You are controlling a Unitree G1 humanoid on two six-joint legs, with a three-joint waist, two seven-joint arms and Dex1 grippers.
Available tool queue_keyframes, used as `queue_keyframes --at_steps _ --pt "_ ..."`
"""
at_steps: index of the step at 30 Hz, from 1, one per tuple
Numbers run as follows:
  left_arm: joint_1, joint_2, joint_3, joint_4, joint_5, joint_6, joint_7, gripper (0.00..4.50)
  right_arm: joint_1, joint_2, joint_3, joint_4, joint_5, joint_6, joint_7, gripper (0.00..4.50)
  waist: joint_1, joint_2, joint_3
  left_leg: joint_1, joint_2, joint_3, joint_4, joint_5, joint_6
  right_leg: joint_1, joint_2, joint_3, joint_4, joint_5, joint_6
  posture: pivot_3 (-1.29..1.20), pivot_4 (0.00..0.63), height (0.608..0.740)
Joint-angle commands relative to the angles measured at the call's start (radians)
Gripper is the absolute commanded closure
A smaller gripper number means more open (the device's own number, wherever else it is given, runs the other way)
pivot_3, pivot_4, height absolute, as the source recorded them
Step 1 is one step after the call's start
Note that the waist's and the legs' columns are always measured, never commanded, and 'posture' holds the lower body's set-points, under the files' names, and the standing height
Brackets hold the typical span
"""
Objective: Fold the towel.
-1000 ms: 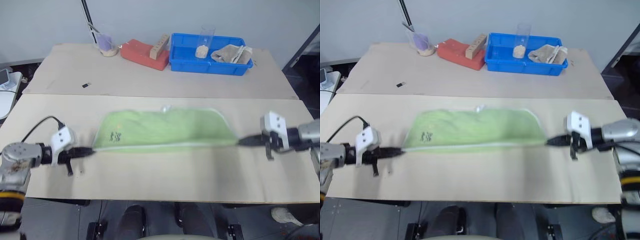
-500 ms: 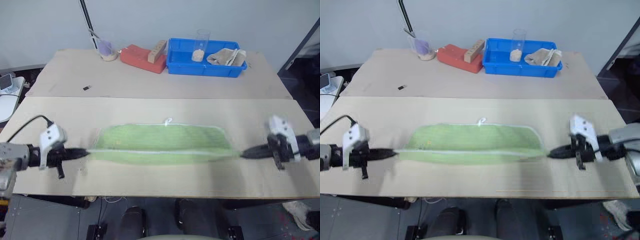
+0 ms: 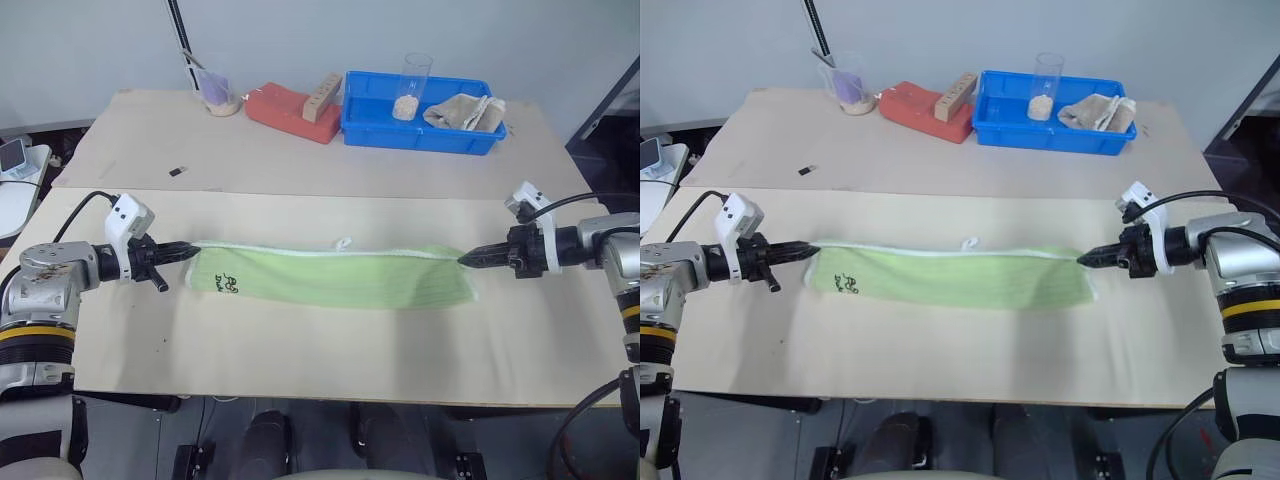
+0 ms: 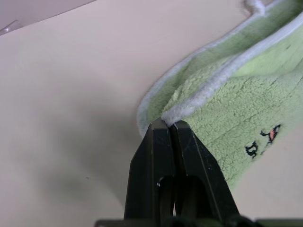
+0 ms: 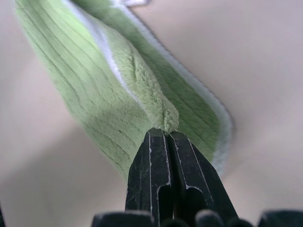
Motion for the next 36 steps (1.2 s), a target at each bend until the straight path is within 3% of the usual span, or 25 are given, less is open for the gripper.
queue_keyframes --at_steps 1,3,6,14,16,17,20,25,30,36 --pt "-0.033 -0.012 0.008 0.034 0.029 -0.055 0.039 4.50 -0.034 0.008 -0.021 0.021 -0.013 -0.001 -0.024 4.46 0.000 0.000 0.000 0.000 0.000 0.000 0.000 0.000 0.000 0.000 0.000 0.000 0.000 0.000 0.000 0.00 0.150 0.714" --pt "-0.044 -0.018 0.005 0.054 0.040 -0.069 0.048 4.50 -0.039 0.014 -0.032 0.029 -0.013 0.017 -0.038 4.46 -0.002 0.000 0.000 0.000 0.000 0.000 0.000 0.000 0.000 0.000 0.000 0.000 0.001 0.000 0.000 0.00 0.150 0.714" --pt "-0.057 -0.023 -0.009 0.079 0.060 -0.085 0.053 3.57 -0.042 0.023 -0.054 0.049 -0.013 0.010 -0.075 3.51 -0.002 0.000 0.000 0.001 0.000 0.000 0.000 0.000 0.000 0.000 0.000 0.000 0.001 0.000 0.000 0.00 0.150 0.714" --pt "-0.078 -0.025 -0.003 0.128 0.106 -0.215 0.086 0.01 -0.045 0.024 -0.150 0.048 0.003 -0.030 -0.172 0.77 -0.002 0.000 0.000 0.001 0.000 -0.001 0.000 0.000 0.000 0.000 0.000 0.000 0.002 0.000 0.000 0.00 0.150 0.714" --pt "-0.087 -0.018 0.009 0.129 0.104 -0.238 0.090 0.00 -0.038 0.016 -0.186 0.031 0.010 -0.033 -0.195 0.13 -0.001 0.000 0.000 0.001 0.000 -0.001 0.000 0.000 0.000 0.000 0.000 0.000 0.001 0.000 0.000 0.00 0.150 0.714" --pt "-0.090 -0.013 0.015 0.120 0.098 -0.250 0.083 0.00 -0.028 0.009 -0.203 0.014 0.013 -0.037 -0.203 0.03 -0.001 0.000 0.000 0.000 0.000 -0.001 0.000 0.000 0.000 0.000 0.000 0.000 0.001 0.000 0.001 0.00 0.150 0.714" --pt "-0.058 0.006 0.018 0.004 0.063 -0.272 0.010 0.00 0.068 -0.036 -0.254 -0.116 0.044 -0.037 -0.181 0.03 0.000 0.000 0.000 0.000 0.000 -0.001 0.000 0.000 0.000 0.000 0.000 0.000 0.001 0.001 0.001 0.00 0.150 0.714" --pt "0.059 -0.001 -0.004 -0.328 -0.050 -0.156 -0.085 0.00 0.326 -0.046 -0.406 -0.402 0.139 0.071 -0.241 0.03 0.003 0.000 0.000 -0.003 0.000 -0.003 0.000 0.000 0.000 0.000 -0.001 -0.001 0.000 0.000 0.002 0.00 0.150 0.714" --pt "0.120 -0.036 -0.060 -0.638 -0.170 -0.053 -0.124 0.00 0.577 0.102 -0.639 -0.660 0.225 0.234 -0.458 0.03 0.003 0.000 0.000 -0.003 -0.001 -0.004 0.002 0.000 0.000 0.001 -0.001 0.000 0.001 -0.004 0.009 0.00 0.150 0.714" --pt "0.104 -0.058 -0.097 -0.736 -0.230 0.002 -0.140 0.00 0.712 0.257 -0.756 -0.838 0.327 0.429 -0.634 0.03 -0.008 0.000 0.000 -0.002 -0.001 -0.005 0.002 0.000 -0.001 0.004 0.002 0.003 0.004 -0.005 0.010 0.00 0.150 0.714"
